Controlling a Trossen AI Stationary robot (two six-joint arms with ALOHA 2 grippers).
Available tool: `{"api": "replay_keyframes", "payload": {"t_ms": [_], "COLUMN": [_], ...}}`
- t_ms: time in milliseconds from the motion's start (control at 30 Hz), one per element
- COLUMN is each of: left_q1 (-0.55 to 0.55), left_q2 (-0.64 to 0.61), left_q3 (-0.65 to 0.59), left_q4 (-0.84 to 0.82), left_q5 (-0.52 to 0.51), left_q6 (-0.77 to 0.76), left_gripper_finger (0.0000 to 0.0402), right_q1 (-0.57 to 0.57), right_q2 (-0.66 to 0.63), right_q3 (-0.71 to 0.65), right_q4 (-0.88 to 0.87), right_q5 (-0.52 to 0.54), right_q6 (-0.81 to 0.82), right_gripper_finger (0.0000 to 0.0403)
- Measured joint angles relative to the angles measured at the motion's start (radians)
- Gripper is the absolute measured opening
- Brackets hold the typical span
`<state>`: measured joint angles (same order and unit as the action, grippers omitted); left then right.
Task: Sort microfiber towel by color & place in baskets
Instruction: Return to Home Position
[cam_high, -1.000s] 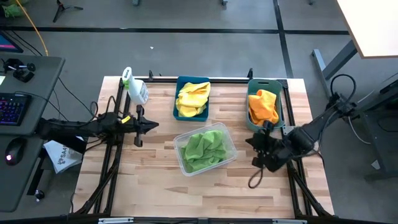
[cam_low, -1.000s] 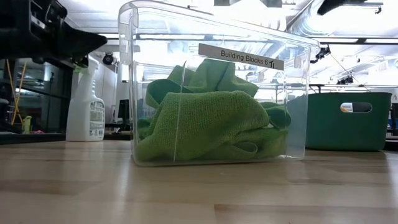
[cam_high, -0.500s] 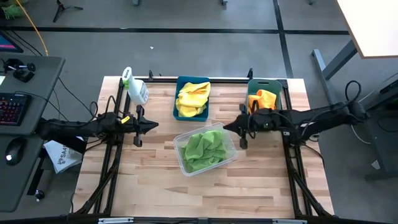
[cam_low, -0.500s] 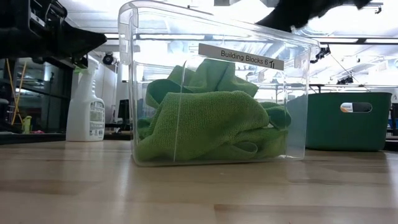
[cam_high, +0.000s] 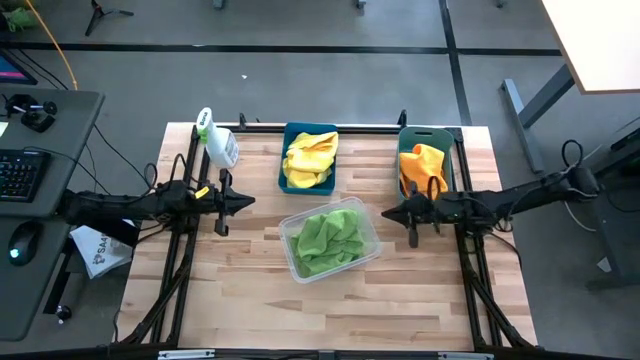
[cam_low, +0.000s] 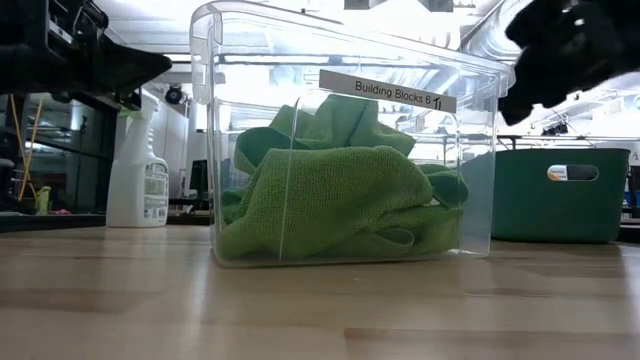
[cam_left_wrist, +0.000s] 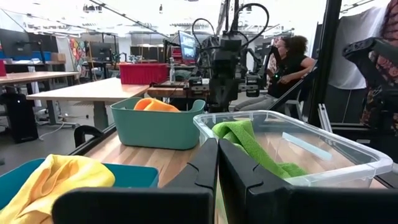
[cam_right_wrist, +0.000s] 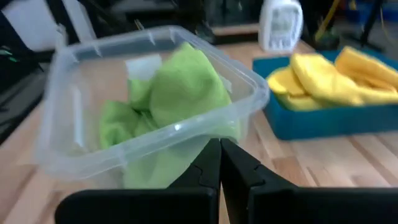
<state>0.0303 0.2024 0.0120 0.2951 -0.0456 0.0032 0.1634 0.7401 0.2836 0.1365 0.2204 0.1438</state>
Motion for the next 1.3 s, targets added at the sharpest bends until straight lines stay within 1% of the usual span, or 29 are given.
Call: {"api": "replay_keyframes", "payload": {"t_ms": [100, 200, 500, 667, 833, 1000, 1100, 1300], "left_q1": [0.000, 0.000, 0.000, 0.000, 0.000, 0.000, 0.000, 0.000], "left_q2": [0.000, 0.000, 0.000, 0.000, 0.000, 0.000, -0.007, -0.040], "left_q3": [0.000, 0.000, 0.000, 0.000, 0.000, 0.000, 0.000, 0.001], "left_q4": [-0.001, -0.002, -0.003, -0.007, -0.008, -0.014, -0.014, -0.014], "left_q5": [0.000, 0.000, 0.000, 0.000, 0.000, 0.000, 0.000, 0.000], "left_q6": [0.000, 0.000, 0.000, 0.000, 0.000, 0.000, 0.000, 0.000], "left_gripper_finger": [0.0000, 0.0000, 0.0000, 0.0000, 0.0000, 0.0000, 0.0000, 0.0000], "right_q1": [0.036, 0.051, 0.053, 0.053, 0.053, 0.053, 0.053, 0.053], "right_q2": [-0.045, -0.069, -0.082, -0.082, -0.081, -0.081, -0.081, -0.081], "right_q3": [-0.070, -0.117, -0.195, -0.273, -0.274, -0.274, -0.274, -0.274], "right_q4": [0.111, 0.174, 0.198, 0.315, 0.298, 0.267, 0.228, 0.204], "right_q5": [0.012, 0.012, 0.012, 0.014, 0.012, 0.012, 0.012, 0.012], "right_q6": [-0.042, -0.062, -0.063, -0.059, -0.079, -0.166, -0.178, -0.175], "right_gripper_finger": [0.0000, 0.0000, 0.0000, 0.0000, 0.0000, 0.0000, 0.0000, 0.0000]}}
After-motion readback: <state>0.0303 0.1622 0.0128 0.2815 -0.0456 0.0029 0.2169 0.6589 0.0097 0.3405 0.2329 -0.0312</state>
